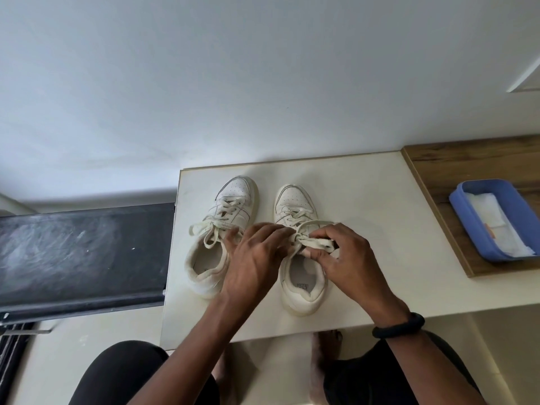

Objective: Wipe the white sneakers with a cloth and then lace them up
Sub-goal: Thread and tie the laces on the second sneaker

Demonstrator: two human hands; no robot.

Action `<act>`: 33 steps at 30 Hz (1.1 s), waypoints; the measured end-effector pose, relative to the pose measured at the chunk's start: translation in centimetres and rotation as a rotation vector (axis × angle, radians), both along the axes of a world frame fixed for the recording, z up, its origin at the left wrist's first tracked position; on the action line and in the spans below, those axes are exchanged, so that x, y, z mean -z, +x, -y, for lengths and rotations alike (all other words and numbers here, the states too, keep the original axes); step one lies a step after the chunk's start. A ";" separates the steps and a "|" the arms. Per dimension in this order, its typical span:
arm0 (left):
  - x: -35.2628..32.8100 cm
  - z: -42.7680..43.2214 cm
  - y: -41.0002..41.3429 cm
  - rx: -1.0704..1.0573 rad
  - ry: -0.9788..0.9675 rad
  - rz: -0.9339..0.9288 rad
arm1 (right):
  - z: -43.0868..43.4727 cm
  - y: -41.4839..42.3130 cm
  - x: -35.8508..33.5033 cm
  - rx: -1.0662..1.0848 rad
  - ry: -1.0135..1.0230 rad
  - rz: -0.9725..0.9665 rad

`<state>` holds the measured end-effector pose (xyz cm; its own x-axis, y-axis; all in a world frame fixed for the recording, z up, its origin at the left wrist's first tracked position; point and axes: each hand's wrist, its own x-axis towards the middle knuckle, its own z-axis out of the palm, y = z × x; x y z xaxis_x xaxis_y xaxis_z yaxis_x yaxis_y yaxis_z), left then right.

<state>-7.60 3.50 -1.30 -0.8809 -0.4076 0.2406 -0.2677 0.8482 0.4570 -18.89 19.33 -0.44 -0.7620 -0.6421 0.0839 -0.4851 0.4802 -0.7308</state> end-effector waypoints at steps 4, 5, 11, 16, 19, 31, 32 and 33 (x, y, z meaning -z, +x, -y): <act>0.6 -0.3 -0.2 -0.055 0.056 -0.071 | -0.4 -1.1 0.3 0.037 -0.097 0.197; 0.6 -0.4 -0.3 -0.071 0.044 -0.078 | -0.5 -1.3 0.3 0.046 -0.099 0.262; 0.4 -0.6 -0.1 -0.101 0.035 -0.074 | -1.5 -2.0 -0.5 0.028 -0.042 0.337; 0.1 -1.4 -0.4 -0.147 0.111 -0.079 | 1.0 -3.6 -0.2 0.103 -0.159 0.069; 0.4 -1.8 -0.9 -0.104 0.176 -0.120 | 2.2 -4.4 1.1 -0.097 0.020 -0.019; 1.0 -3.3 0.0 -0.117 0.347 -0.266 | 3.3 -5.7 -3.6 -0.050 -0.451 0.641; 1.1 -3.4 0.0 -0.112 0.323 -0.281 | 3.4 -5.8 -4.5 -0.073 -0.530 0.789; 1.1 -3.5 0.0 -0.108 0.300 -0.293 | 3.5 -5.8 -5.3 -0.098 -0.583 0.915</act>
<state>-7.56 7.00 -2.44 -0.7414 -0.5836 0.3312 -0.1697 0.6407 0.7488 -24.72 15.83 4.84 -0.6382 -0.7491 -0.1777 0.3410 -0.0682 -0.9376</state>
